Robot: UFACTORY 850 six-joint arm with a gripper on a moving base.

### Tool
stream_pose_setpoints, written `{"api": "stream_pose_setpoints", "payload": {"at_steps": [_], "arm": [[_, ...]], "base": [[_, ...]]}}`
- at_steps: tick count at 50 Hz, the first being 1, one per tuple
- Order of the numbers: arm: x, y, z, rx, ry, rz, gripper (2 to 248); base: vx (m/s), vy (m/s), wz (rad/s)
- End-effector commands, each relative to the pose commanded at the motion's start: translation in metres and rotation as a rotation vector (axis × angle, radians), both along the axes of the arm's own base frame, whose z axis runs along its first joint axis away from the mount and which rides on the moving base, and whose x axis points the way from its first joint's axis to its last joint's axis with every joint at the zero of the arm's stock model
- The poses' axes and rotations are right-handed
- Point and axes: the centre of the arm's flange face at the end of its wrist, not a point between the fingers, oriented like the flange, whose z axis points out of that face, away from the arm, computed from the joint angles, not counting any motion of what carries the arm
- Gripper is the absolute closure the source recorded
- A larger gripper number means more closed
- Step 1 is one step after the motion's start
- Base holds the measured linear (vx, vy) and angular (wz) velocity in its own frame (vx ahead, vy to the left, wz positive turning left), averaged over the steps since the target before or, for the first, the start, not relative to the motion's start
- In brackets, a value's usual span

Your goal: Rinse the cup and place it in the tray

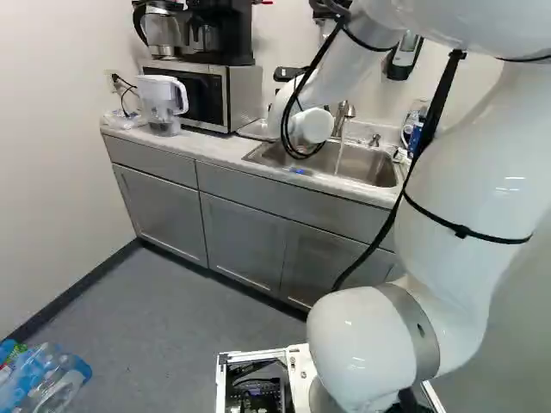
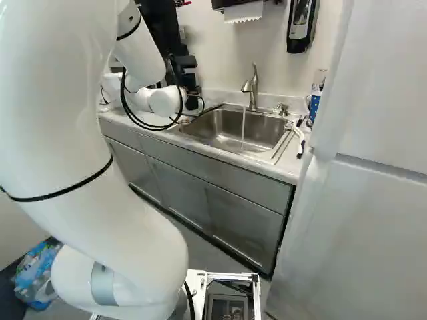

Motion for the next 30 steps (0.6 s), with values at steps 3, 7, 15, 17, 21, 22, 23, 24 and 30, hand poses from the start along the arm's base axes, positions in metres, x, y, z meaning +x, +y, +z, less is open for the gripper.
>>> {"api": "stream_pose_setpoints", "payload": {"at_steps": [3, 7, 15, 17, 21, 22, 23, 24, 30], "arm": [[0.0, -0.005, -0.003, 0.001, 0.006, -0.01, 126], [0.001, -0.011, -0.007, 0.003, 0.014, -0.024, 126], [0.003, -0.023, -0.016, 0.003, 0.031, -0.048, 126], [0.003, -0.026, -0.018, 0.003, 0.035, -0.053, 126], [0.003, -0.032, -0.022, 0.003, 0.044, -0.065, 126], [0.003, -0.033, -0.023, 0.003, 0.046, -0.068, 126], [0.003, -0.035, -0.024, 0.003, 0.048, -0.071, 126], [0.003, -0.036, -0.025, 0.003, 0.05, -0.074, 126], [0.004, -0.045, -0.032, 0.003, 0.063, -0.091, 126]], "base": [[0.0, 0.0, 0.0], [0.0, 0.0, 0.0], [0.0, 0.0, 0.0], [0.0, 0.0, 0.0], [0.0, 0.0, 0.0], [0.0, 0.0, 0.0], [0.0, 0.0, 0.0], [0.0, 0.0, 0.0], [0.0, 0.0, 0.0]]}}
